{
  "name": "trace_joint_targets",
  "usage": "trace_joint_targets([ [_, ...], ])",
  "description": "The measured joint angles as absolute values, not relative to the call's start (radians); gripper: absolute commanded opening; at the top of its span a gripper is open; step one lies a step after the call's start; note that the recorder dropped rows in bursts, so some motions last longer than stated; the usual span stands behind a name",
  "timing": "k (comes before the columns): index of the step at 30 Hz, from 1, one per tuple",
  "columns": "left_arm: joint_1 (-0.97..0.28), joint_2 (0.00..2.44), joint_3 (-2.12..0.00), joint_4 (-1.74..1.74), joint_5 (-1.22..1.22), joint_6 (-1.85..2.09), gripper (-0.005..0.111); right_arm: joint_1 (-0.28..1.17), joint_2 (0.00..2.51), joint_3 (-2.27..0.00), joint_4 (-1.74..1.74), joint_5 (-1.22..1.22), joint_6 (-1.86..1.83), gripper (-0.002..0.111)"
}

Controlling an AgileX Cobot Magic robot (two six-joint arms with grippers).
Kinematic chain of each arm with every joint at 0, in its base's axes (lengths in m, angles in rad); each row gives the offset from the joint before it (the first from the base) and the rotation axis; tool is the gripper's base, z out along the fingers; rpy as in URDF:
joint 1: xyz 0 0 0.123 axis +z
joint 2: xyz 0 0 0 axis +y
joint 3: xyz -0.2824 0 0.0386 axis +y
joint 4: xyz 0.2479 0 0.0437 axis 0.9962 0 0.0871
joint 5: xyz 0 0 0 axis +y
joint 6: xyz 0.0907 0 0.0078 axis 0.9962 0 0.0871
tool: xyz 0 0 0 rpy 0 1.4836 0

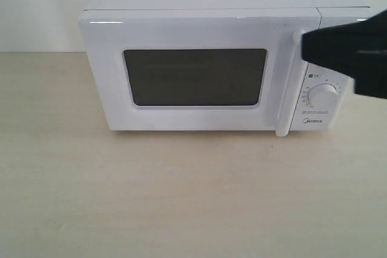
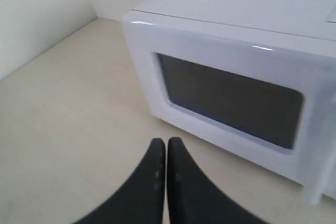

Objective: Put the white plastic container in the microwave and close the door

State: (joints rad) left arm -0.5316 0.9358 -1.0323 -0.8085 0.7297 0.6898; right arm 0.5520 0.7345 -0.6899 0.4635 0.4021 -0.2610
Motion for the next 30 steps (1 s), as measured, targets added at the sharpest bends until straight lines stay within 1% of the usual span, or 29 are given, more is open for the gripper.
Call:
trace_joint_targets([
  [4,-0.532,0.936,-1.032,-0.809,0.73,0.69,0.004,0.378,0.605,-0.593,0.456,0.377,-0.261,0.001],
  [9,-0.532,0.936,-1.032,-0.809,0.73,0.69,0.004,0.146,0.372,-0.429,0.456,0.204,-0.262,0.001],
  [13,-0.532,0.936,-1.032,-0.809,0.73,0.69,0.004,0.012,0.236,-0.296,0.459,0.093,-0.26,0.001],
  [16,-0.532,0.936,-1.032,-0.809,0.73,0.69,0.004,-0.042,0.168,-0.218,0.461,0.061,-0.258,0.001],
  [24,-0.532,0.936,-1.032,-0.809,0.73,0.69,0.004,-0.058,0.03,-0.02,0.463,-0.016,-0.183,0.001],
  [30,-0.532,0.936,-1.032,-0.809,0.73,0.69,0.004,-0.058,0.02,-0.004,0.471,-0.035,-0.145,0.001],
])
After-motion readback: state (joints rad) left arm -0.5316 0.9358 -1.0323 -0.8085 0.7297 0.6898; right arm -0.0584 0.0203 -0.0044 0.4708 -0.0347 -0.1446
